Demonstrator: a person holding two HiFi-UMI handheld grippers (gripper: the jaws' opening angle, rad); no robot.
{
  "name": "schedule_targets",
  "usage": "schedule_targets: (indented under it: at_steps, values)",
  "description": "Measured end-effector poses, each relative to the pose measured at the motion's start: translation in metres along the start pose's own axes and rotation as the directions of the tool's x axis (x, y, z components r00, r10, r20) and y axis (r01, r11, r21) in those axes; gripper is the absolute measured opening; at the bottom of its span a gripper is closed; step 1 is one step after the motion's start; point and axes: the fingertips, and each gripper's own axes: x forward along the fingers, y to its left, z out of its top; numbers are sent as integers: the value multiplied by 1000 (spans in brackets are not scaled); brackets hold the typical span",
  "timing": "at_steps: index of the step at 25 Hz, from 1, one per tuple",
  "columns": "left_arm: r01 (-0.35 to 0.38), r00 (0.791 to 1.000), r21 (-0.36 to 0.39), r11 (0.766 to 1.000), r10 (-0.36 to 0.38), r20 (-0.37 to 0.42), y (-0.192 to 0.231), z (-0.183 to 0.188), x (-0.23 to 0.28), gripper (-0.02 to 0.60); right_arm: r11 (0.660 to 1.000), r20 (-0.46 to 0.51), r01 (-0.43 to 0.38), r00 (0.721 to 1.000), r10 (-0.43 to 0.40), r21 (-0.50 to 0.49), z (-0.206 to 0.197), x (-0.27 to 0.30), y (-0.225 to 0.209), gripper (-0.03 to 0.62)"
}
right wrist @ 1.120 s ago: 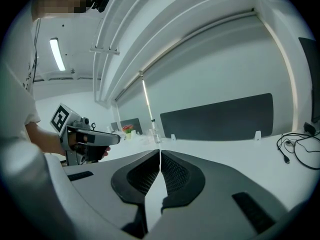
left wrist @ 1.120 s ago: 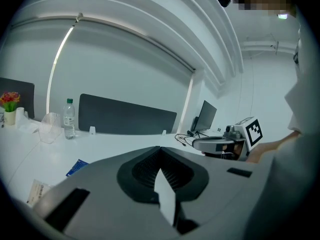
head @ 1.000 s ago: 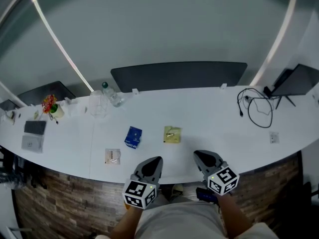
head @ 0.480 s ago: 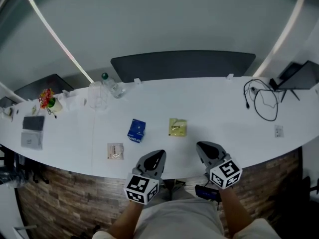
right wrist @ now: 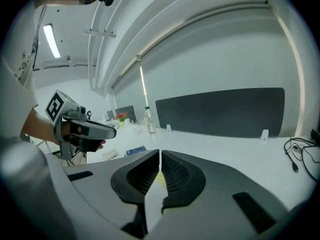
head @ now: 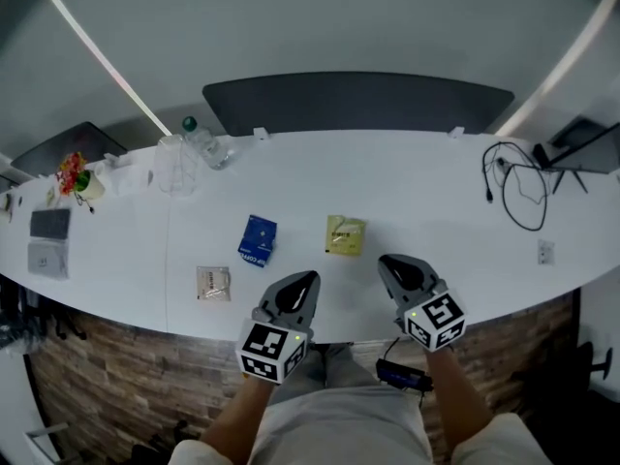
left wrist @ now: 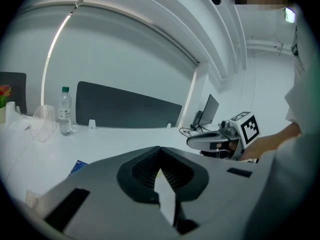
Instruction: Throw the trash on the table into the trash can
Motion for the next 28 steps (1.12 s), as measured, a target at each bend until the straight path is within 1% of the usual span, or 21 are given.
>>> schedule_targets:
  at_steps: [7, 15, 18, 22, 25, 28]
  values:
    - [-6, 1000, -19, 1000, 6, -28, 13, -14, 18, 0, 1000, -28, -14, 1000, 14, -12, -16, 28, -15, 34]
    - [-27, 999, -54, 998, 25, -35, 29, -27, 38, 2, 999, -72, -27, 997, 25, -19, -40, 59, -31, 41]
    - [-38, 998, -68, 997, 36, -43, 36, -33, 45, 1, 999, -84, -31, 996, 30, -8, -49, 72, -38, 106]
    - [-45, 998, -82, 996, 40, -55, 41, -41, 53, 2, 999, -110, -34, 993, 33, 1, -62, 87, -47, 166]
    - [-45, 997, -86, 995, 40, -65, 44, -48, 58, 2, 999, -129, -39, 991, 40, 14, -72, 97, -51, 208]
    - [-49, 996, -94, 994, 42, -74, 47, -55, 62, 2, 999, -148, -41, 988, 44, 19, -82, 106, -54, 236]
